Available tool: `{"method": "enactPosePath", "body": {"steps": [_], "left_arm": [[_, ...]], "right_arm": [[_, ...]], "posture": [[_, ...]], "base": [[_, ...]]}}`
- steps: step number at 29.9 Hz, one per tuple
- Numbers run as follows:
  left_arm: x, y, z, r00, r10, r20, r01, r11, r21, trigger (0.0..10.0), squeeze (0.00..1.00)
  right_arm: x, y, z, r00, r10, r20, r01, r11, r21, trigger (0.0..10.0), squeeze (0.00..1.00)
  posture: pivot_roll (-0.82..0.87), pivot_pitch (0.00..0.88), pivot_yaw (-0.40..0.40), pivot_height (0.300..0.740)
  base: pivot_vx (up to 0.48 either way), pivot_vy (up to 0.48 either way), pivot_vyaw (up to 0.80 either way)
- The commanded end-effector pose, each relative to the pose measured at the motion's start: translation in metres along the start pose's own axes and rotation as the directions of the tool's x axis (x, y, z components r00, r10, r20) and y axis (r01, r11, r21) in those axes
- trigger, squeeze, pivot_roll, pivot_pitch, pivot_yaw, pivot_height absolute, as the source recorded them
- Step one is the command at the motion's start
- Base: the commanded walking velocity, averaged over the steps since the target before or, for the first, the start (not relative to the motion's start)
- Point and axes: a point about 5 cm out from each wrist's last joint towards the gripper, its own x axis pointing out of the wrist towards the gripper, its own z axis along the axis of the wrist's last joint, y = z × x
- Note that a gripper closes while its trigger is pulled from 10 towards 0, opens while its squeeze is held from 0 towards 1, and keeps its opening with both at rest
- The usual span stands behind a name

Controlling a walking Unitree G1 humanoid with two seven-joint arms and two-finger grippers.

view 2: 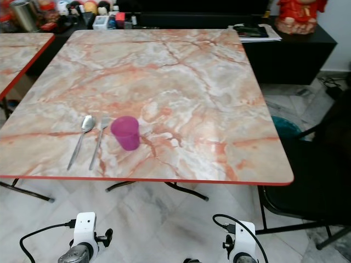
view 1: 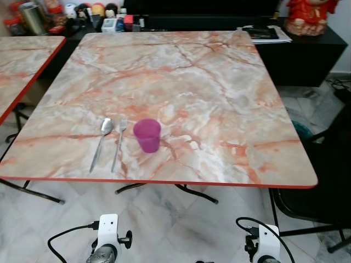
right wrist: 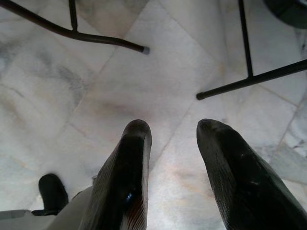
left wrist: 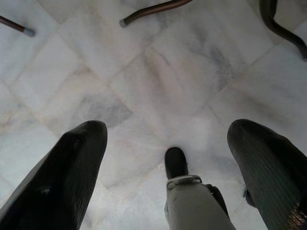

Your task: Setting the table

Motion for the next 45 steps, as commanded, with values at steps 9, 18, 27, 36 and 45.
{"method": "enactPosePath", "body": {"steps": [9, 18, 27, 36, 45], "left_arm": [[-0.002, 0.002, -0.009, 0.999, -0.001, -0.035, 0.001, 1.000, 0.020, 10.0, 0.00], [-0.003, 0.007, -0.012, 0.999, 0.008, -0.047, -0.006, 0.999, 0.048, 10.0, 0.00], [-0.006, 0.030, -0.013, 0.995, 0.100, -0.031, -0.097, 0.993, 0.062, 10.0, 0.00], [-0.013, 0.071, -0.008, 0.940, 0.342, 0.011, -0.342, 0.939, 0.028, 10.0, 0.00], [-0.020, 0.110, 0.045, 0.777, 0.586, 0.231, -0.586, 0.807, -0.074, 10.0, 0.00]], "right_arm": [[-0.001, -0.001, -0.005, 1.000, -0.008, -0.019, 0.008, 1.000, 0.005, 10.0, 0.00], [-0.001, -0.001, -0.005, 1.000, -0.010, -0.018, 0.010, 1.000, -0.002, 10.0, 0.00], [-0.002, 0.000, -0.007, 1.000, -0.001, -0.019, 0.001, 1.000, -0.006, 10.0, 0.00], [-0.003, 0.001, -0.010, 1.000, 0.003, -0.023, -0.003, 1.000, -0.005, 10.0, 0.00], [-0.003, 0.000, -0.009, 1.000, 0.004, -0.022, -0.004, 1.000, -0.009, 10.0, 0.00]], "posture": [[-0.07, 0.155, 0.037, 0.740], [-0.06, 0.138, 0.036, 0.740], [-0.05, 0.118, 0.039, 0.740], [-0.05, 0.098, 0.046, 0.740], [-0.04, 0.112, 0.042, 0.740]], "base": [[0.000, -0.428, -0.50], [0.000, -0.076, 0.00], [0.000, 0.000, 0.00], [0.000, 0.000, 0.00], [0.000, 0.000, 0.00]]}}
